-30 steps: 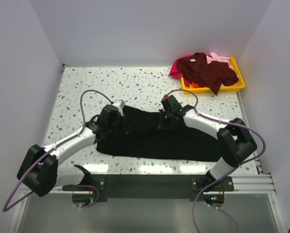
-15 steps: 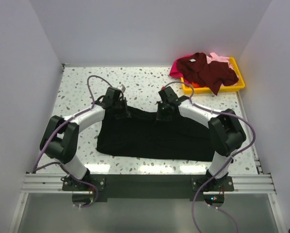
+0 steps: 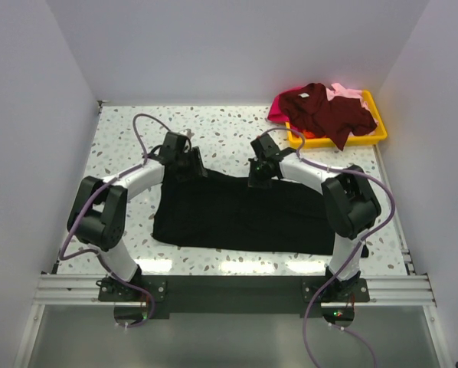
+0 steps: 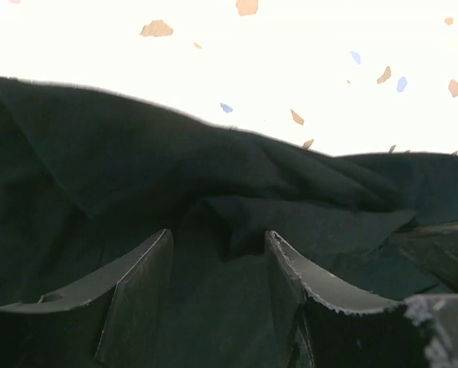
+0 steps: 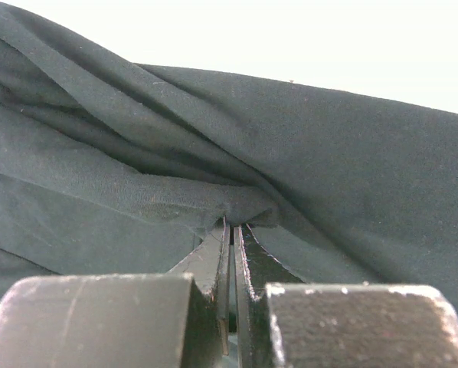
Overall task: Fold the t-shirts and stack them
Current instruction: Fold the tshirt
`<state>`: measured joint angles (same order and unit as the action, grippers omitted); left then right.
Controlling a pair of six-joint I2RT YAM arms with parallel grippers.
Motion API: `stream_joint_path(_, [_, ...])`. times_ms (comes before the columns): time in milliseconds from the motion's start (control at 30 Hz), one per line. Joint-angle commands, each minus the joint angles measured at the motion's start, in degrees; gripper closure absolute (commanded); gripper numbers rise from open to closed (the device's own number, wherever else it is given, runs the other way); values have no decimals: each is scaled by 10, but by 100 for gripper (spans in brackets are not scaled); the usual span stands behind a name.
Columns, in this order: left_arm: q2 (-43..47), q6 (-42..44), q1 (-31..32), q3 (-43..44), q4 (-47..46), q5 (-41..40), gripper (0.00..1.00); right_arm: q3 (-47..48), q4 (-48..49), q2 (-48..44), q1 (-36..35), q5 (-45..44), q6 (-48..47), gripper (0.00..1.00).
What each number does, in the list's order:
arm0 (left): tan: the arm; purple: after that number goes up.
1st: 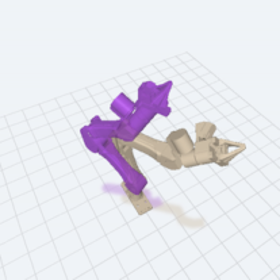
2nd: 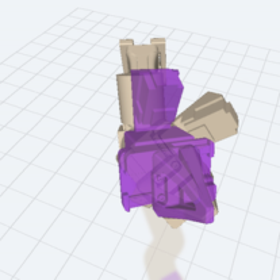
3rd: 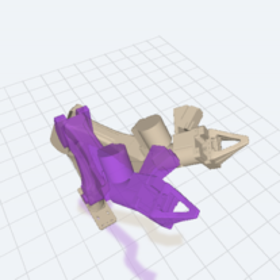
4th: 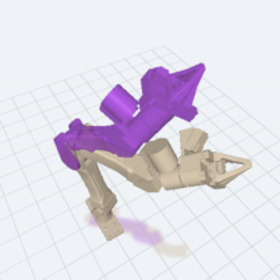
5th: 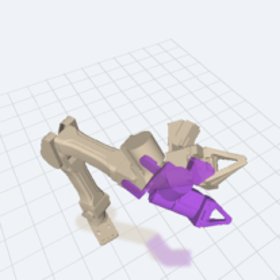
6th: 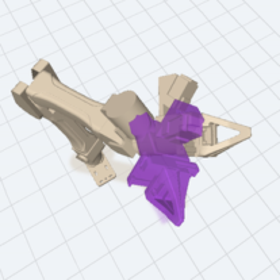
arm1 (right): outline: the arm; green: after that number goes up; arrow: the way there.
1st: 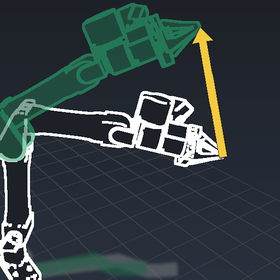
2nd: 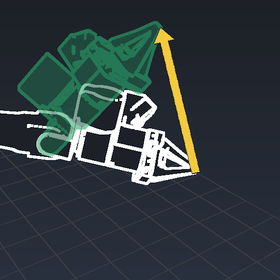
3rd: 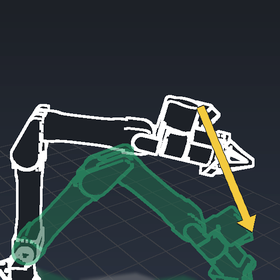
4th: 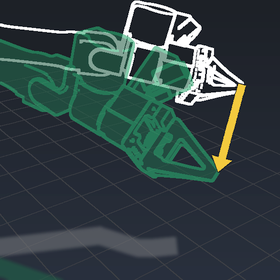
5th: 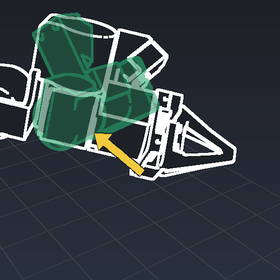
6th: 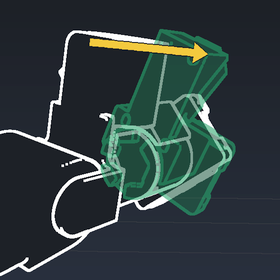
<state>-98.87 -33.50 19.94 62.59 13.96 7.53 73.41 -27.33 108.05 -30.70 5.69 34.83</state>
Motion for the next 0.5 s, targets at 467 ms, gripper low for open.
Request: stream_joint_path(467, [108,-37,4,-134,-153,56,47,2,3,-12,-1,9,-6,100])
